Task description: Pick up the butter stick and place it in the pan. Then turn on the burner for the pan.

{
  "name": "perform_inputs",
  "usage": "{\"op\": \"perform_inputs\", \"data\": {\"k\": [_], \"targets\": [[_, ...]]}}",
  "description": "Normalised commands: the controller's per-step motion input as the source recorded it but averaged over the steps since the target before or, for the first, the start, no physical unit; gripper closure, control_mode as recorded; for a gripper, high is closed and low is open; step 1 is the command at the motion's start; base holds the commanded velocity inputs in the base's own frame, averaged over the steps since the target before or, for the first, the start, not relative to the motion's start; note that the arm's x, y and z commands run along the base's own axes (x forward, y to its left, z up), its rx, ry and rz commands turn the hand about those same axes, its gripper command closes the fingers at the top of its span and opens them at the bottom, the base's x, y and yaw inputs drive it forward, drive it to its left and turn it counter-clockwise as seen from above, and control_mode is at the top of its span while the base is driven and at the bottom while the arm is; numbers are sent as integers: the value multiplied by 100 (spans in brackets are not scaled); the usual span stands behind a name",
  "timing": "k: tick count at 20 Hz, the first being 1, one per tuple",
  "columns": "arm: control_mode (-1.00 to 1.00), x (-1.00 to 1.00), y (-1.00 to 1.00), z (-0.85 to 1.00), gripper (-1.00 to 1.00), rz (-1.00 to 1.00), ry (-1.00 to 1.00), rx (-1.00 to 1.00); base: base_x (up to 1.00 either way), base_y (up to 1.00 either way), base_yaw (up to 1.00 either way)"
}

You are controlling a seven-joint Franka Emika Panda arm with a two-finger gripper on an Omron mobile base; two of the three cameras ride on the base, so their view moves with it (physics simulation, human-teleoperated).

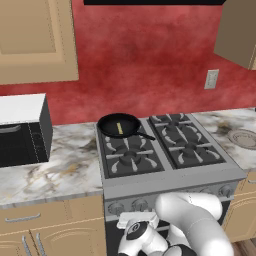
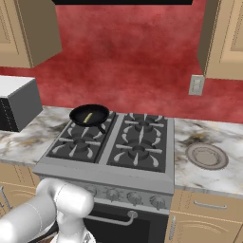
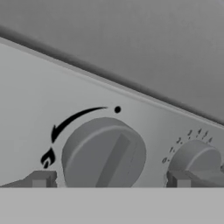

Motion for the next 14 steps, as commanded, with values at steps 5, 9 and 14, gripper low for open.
{"op": "perform_inputs", "data": {"k": [5, 9, 14], "targets": [[-100, 0, -16, 5, -100, 0, -12, 0, 0, 0, 0], [-100, 1, -17, 9, -100, 0, -11, 0, 0, 0, 0], [-100, 3, -21, 9, -100, 0, -11, 0, 0, 0, 0]]}}
